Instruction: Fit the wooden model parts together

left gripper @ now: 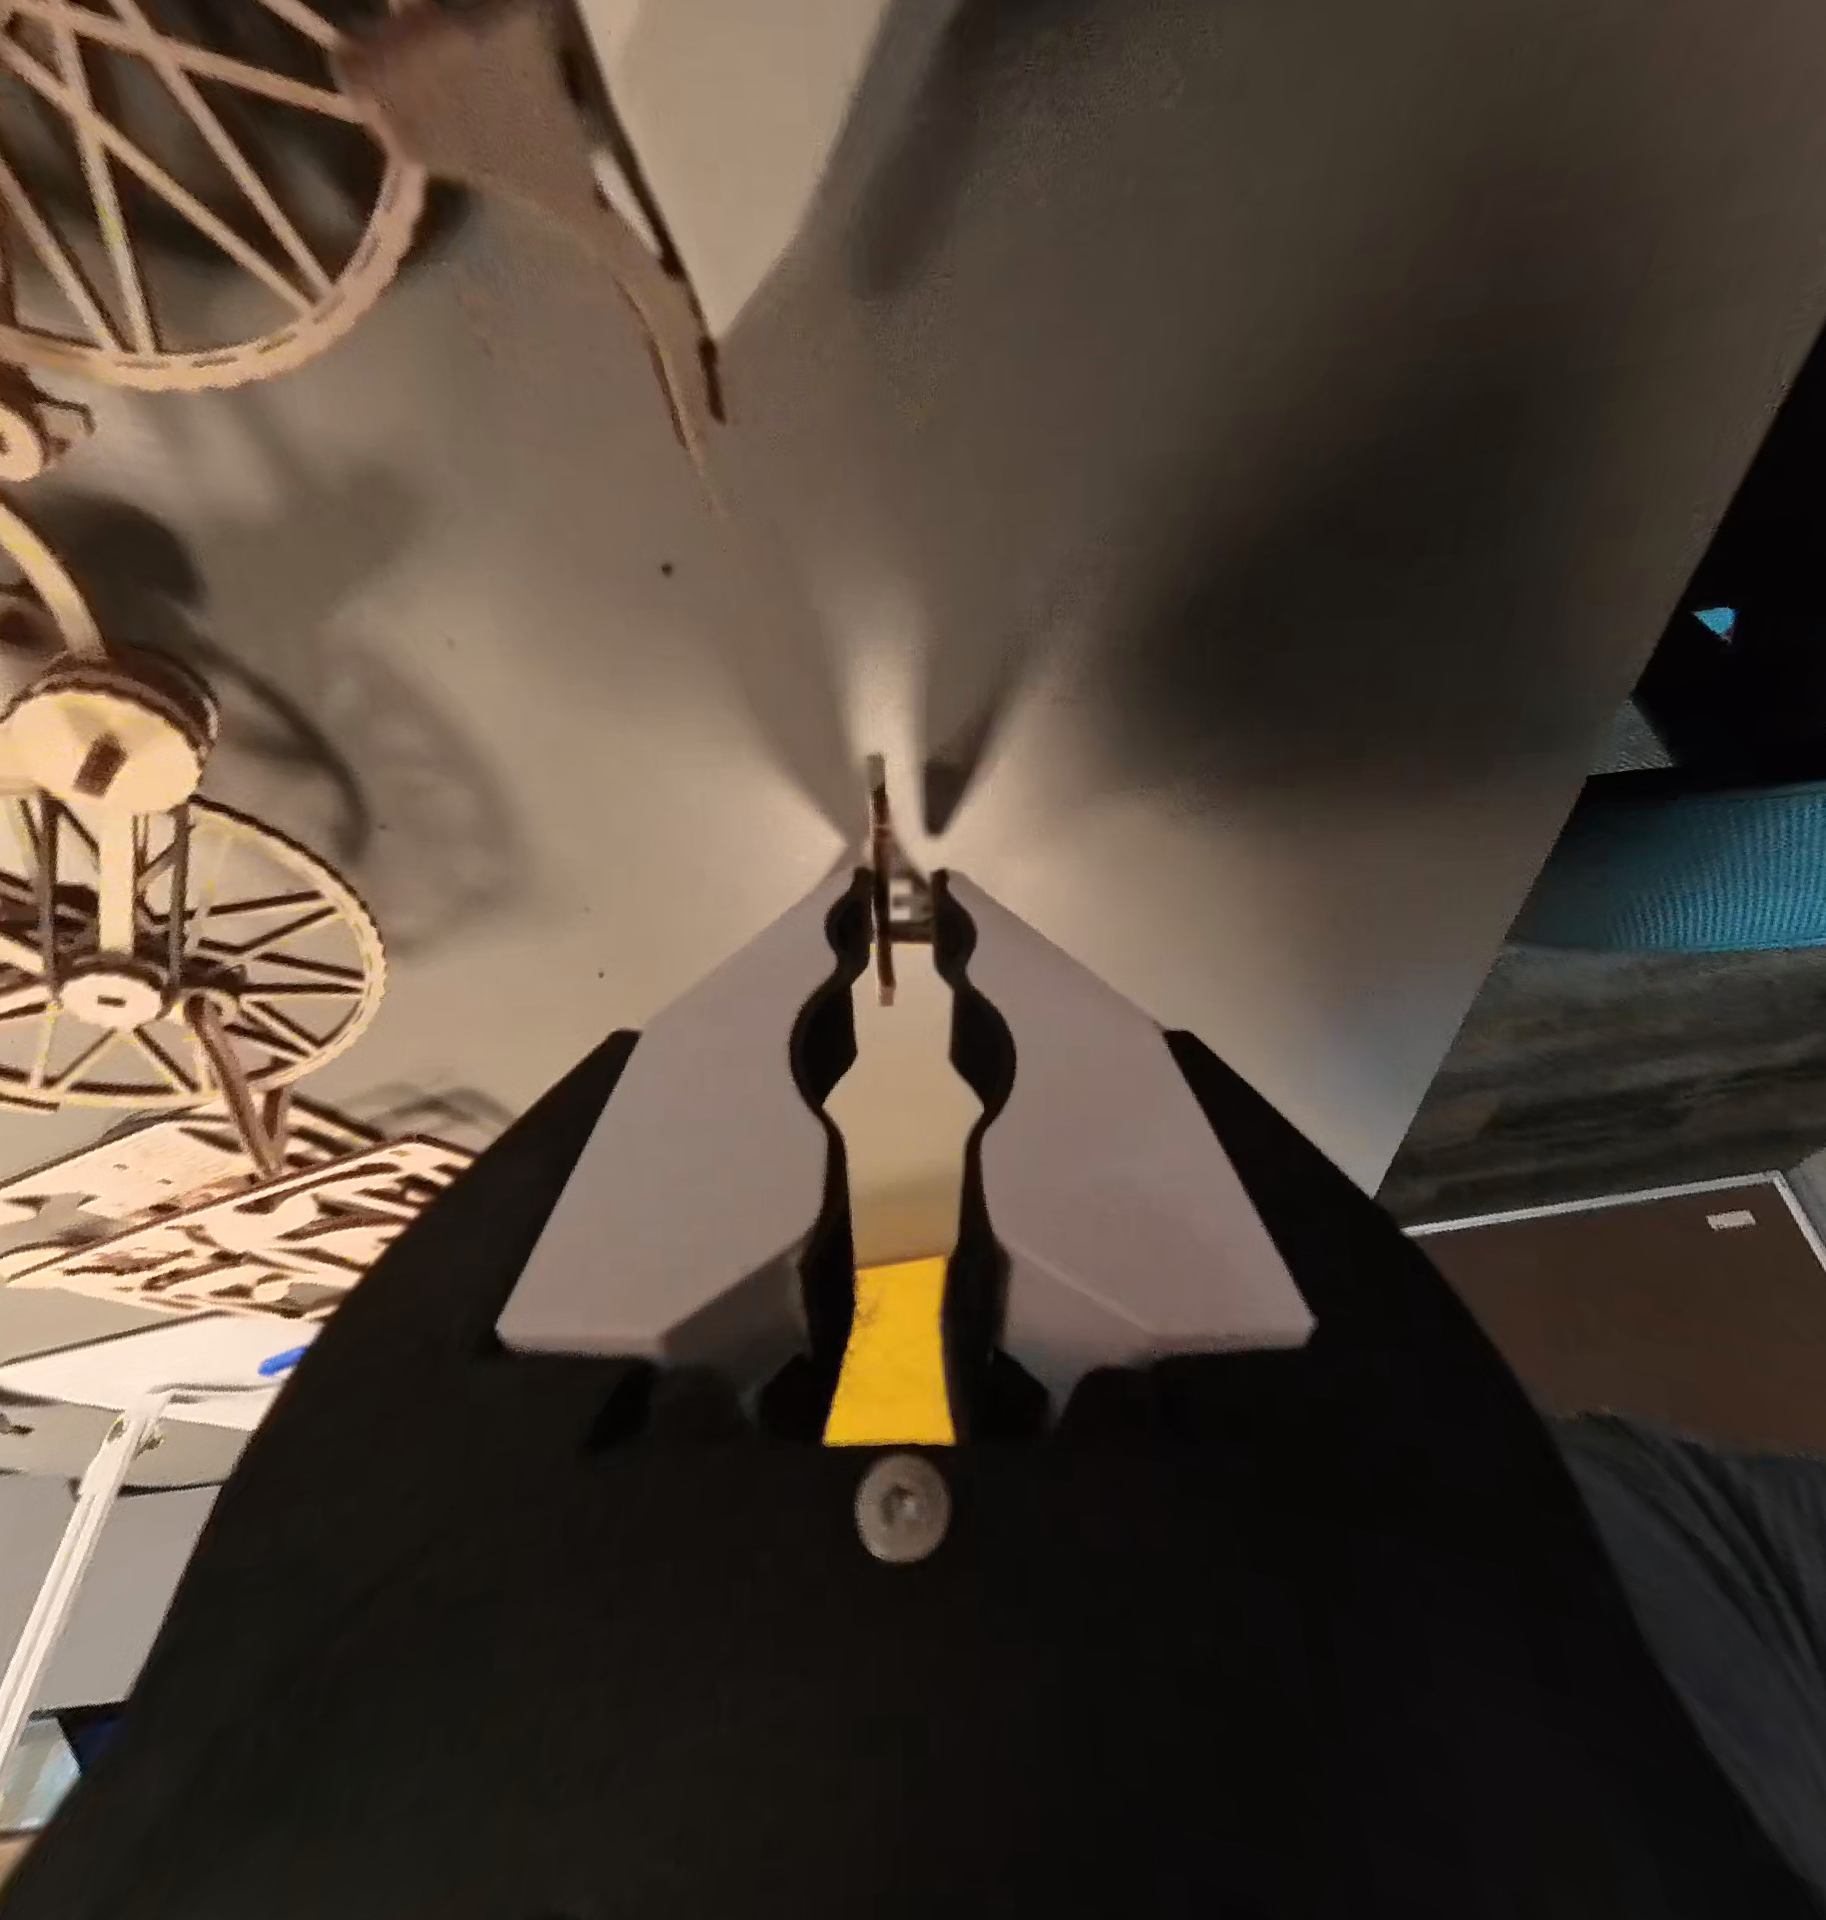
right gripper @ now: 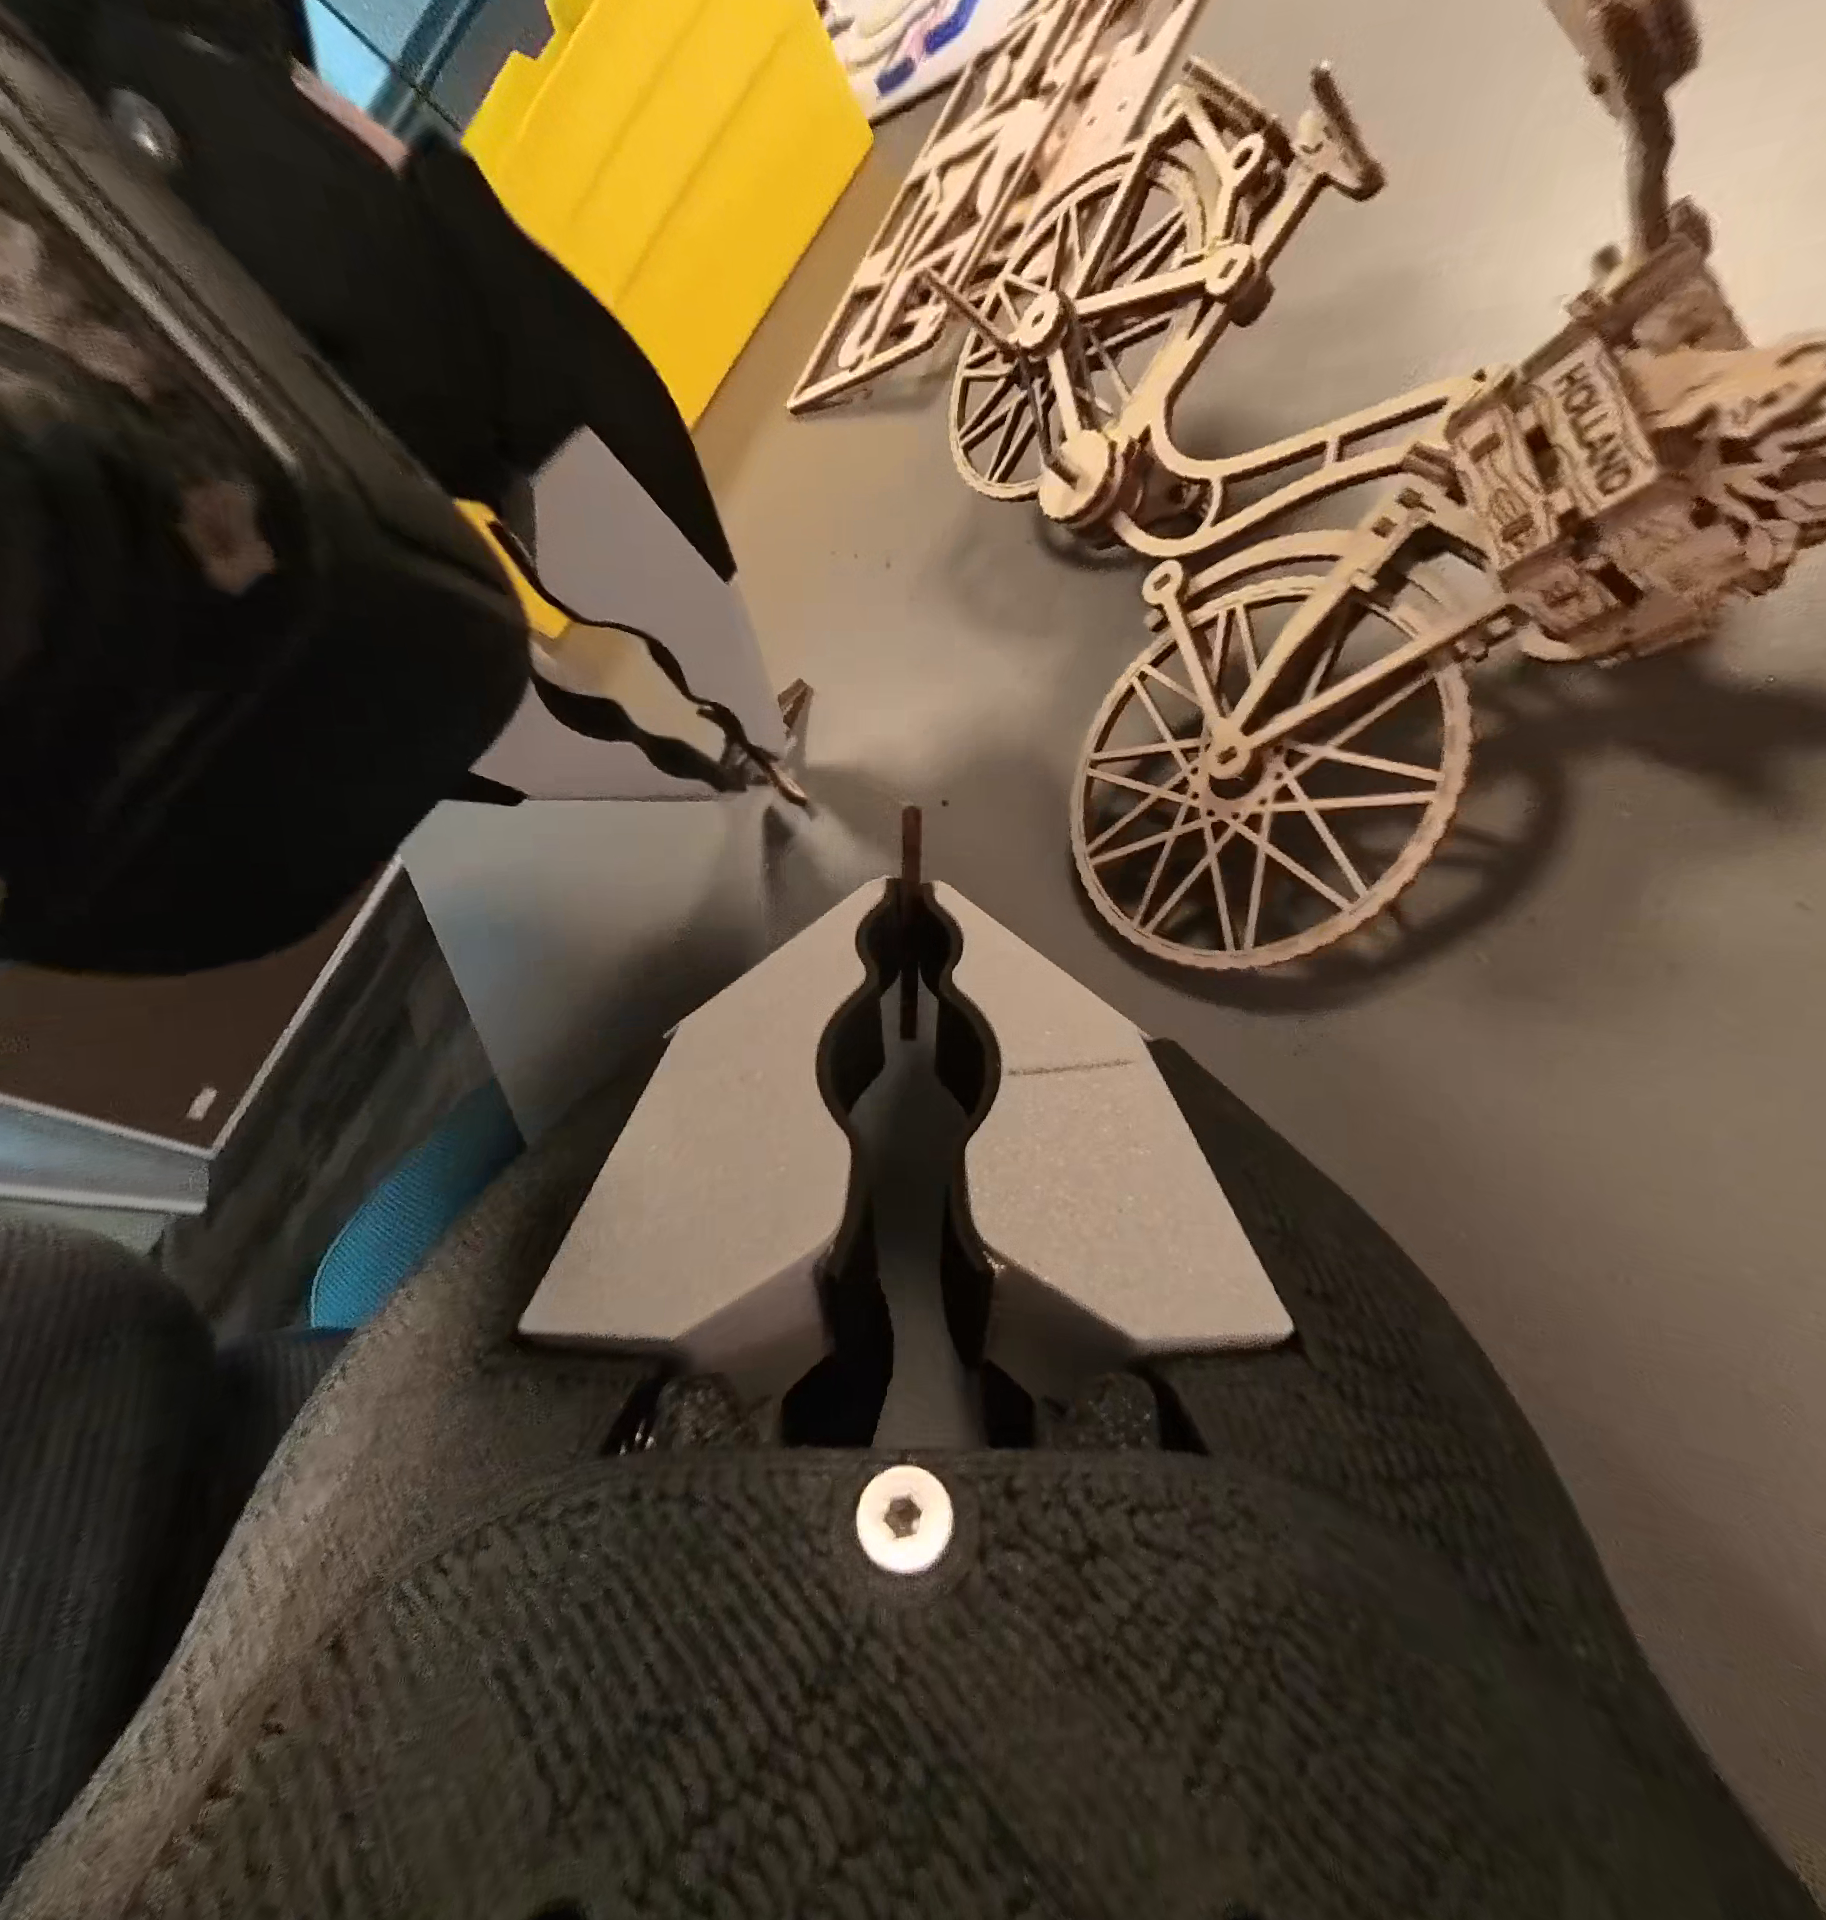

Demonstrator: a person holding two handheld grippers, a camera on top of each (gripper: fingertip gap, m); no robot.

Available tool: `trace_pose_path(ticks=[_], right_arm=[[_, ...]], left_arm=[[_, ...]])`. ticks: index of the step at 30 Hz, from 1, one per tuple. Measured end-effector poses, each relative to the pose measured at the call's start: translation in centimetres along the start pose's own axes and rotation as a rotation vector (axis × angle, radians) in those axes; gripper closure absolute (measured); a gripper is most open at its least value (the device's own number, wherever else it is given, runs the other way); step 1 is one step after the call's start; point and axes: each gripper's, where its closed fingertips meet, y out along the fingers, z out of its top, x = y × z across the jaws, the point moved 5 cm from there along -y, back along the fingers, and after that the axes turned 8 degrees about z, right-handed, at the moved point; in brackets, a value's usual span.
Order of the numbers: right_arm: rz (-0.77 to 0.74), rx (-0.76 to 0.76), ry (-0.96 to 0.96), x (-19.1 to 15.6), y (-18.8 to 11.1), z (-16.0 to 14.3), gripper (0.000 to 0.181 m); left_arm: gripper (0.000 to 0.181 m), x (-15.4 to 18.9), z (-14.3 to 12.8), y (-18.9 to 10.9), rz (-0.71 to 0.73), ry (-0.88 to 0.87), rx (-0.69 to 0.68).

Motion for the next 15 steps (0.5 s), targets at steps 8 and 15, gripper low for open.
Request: trace_pose_path(ticks=[8, 15], right_arm=[[0.030, 0.030, 0.019, 0.1, -0.5, 0.1, 0.181], [0.089, 0.095, 0.044, -0.1, -1.1, 0.5, 0.181]], left_arm=[[0.163, -0.5, -0.4, 0.2, -0.009, -0.033, 0.047], [0.180, -1.0, 0.1, -0.6, 0.104, 0.011, 0.187]])
